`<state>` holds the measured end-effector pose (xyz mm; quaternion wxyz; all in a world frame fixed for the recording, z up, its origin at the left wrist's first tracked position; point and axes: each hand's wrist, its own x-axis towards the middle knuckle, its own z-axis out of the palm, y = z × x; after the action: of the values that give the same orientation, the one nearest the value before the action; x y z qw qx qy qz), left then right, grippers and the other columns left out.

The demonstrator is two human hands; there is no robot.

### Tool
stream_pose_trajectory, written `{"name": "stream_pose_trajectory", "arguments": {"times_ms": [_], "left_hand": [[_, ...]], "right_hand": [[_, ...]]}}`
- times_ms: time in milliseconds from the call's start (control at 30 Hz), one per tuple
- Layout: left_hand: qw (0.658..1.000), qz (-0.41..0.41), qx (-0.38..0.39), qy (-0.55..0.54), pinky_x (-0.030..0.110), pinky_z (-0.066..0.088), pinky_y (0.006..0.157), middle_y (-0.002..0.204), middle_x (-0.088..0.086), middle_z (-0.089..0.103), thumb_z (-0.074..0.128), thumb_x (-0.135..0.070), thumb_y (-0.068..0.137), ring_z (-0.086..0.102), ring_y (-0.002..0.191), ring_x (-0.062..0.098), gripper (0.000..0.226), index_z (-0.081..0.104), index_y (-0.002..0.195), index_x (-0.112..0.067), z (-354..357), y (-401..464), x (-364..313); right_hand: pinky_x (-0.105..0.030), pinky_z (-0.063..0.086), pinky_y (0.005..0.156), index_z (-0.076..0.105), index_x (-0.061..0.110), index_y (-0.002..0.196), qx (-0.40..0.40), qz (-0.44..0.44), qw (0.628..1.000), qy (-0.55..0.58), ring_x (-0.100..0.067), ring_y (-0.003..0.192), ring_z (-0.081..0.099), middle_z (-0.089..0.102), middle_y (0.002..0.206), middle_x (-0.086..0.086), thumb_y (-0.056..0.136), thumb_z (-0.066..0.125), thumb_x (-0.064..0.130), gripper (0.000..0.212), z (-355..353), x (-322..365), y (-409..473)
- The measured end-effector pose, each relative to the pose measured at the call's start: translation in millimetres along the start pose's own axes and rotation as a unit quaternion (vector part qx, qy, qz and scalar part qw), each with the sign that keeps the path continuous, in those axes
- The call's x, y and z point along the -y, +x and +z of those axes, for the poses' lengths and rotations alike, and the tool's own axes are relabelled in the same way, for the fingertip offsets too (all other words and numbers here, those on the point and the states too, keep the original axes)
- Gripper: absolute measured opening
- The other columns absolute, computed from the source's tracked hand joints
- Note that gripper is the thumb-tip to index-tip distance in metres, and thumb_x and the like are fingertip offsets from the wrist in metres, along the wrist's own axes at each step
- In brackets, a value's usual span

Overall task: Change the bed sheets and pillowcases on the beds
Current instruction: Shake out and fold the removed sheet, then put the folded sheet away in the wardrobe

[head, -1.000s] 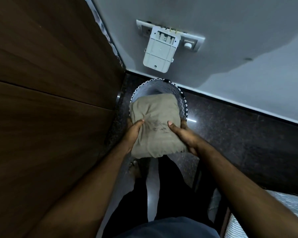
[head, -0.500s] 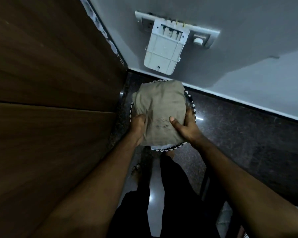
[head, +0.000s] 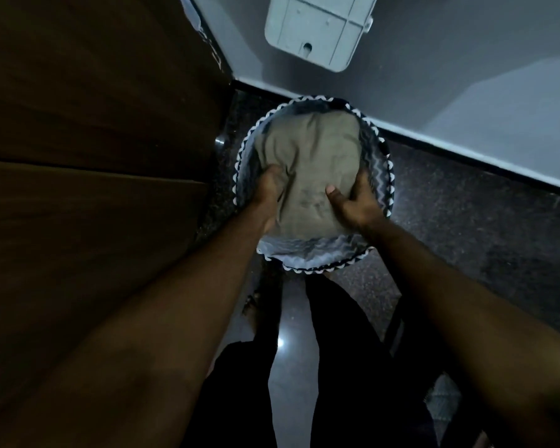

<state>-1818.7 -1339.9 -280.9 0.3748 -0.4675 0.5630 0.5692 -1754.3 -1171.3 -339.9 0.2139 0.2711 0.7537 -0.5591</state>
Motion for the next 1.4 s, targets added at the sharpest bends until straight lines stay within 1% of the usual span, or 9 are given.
{"name": "stream_pose_trajectory", "arguments": {"times_ms": [100,233,467,633,733,900,1000,1200,1400], "left_hand": [[0.999,0.031,0.006,-0.003,0.043,0.058,0.087,0.112,0.006,0.07,0.036,-0.052,0.105,0.067,0.103,0.026,0.053,0.063,0.128,-0.012,15,13,-3],[1.0,0.02,-0.014,0.012,0.054,0.057,0.092,0.129,0.011,0.067,0.055,-0.092,0.065,0.068,0.109,0.032,0.098,0.062,0.134,-0.022,22,79,41],[0.997,0.073,0.009,-0.02,0.047,0.051,0.102,0.126,0.014,0.065,0.039,-0.057,0.102,0.063,0.112,0.031,0.059,0.06,0.136,-0.014,35,-57,11],[0.993,0.109,0.013,-0.042,0.039,0.054,0.097,0.109,0.011,0.073,0.035,-0.062,0.101,0.069,0.101,0.023,0.064,0.068,0.122,-0.011,16,-133,-8],[0.985,0.167,0.012,-0.049,0.015,0.052,0.074,0.089,-0.007,0.073,0.03,-0.046,0.109,0.07,0.082,0.0,0.049,0.067,0.106,-0.014,0,-192,-28],[0.956,0.28,-0.02,-0.081,0.026,0.041,0.103,0.142,0.004,0.055,0.033,-0.047,0.108,0.053,0.119,0.01,0.055,0.05,0.144,-0.009,-50,-300,-48],[0.94,0.321,-0.045,-0.108,0.019,0.041,0.091,0.138,0.0,0.056,0.031,-0.045,0.109,0.053,0.121,0.011,0.053,0.048,0.146,-0.011,-87,-361,-43],[0.894,0.416,-0.08,-0.146,0.027,0.04,0.089,0.13,0.002,0.059,0.045,-0.034,0.107,0.053,0.127,0.016,0.027,0.055,0.129,-0.02,-156,-440,-13],[0.822,0.519,-0.156,-0.174,0.015,0.042,0.09,0.13,0.003,0.062,0.055,-0.022,0.104,0.056,0.116,0.007,0.034,0.054,0.137,-0.012,-234,-514,54]], "right_hand": [[-0.043,0.033,0.117,0.021,0.009,0.156,-0.002,0.033,0.993,-0.114,-0.035,0.141,0.039,0.035,0.156,-0.019,0.085,0.07,0.05,0.095,1,4,18],[-0.04,0.033,0.116,0.027,0.007,0.155,-0.007,0.03,0.99,-0.139,-0.038,0.139,0.041,0.039,0.152,-0.023,0.091,0.069,0.04,0.084,11,21,13],[-0.041,0.036,0.115,0.034,0.006,0.152,-0.012,0.005,0.99,-0.138,-0.036,0.136,0.044,0.041,0.15,-0.021,0.091,0.066,0.037,0.075,8,64,-30],[-0.042,0.039,0.113,0.045,0.007,0.145,-0.022,-0.039,0.994,-0.1,-0.033,0.13,0.051,0.053,0.141,-0.02,0.087,0.064,0.038,0.068,-2,127,-78],[-0.04,0.038,0.114,0.044,0.009,0.146,-0.012,-0.081,0.993,-0.09,-0.028,0.133,0.05,0.05,0.146,-0.016,0.093,0.064,0.03,0.061,-6,179,-118],[-0.031,0.045,0.106,0.044,0.012,0.146,0.027,-0.184,0.979,-0.08,-0.021,0.124,0.056,0.051,0.144,-0.007,0.095,0.063,0.031,0.057,-6,267,-195],[-0.009,0.041,0.087,0.046,0.013,0.144,0.062,-0.238,0.966,-0.085,-0.008,0.107,0.054,0.051,0.136,-0.003,0.097,0.063,0.026,0.052,-2,308,-241],[-0.006,0.039,0.086,0.048,0.016,0.143,0.119,-0.357,0.922,-0.095,-0.015,0.123,0.055,0.054,0.14,-0.005,0.096,0.065,0.031,0.052,27,375,-316],[-0.004,0.038,0.084,0.05,0.021,0.139,0.166,-0.473,0.862,-0.072,0.001,0.104,0.054,0.056,0.132,0.001,0.094,0.066,0.034,0.049,85,403,-424]]}}
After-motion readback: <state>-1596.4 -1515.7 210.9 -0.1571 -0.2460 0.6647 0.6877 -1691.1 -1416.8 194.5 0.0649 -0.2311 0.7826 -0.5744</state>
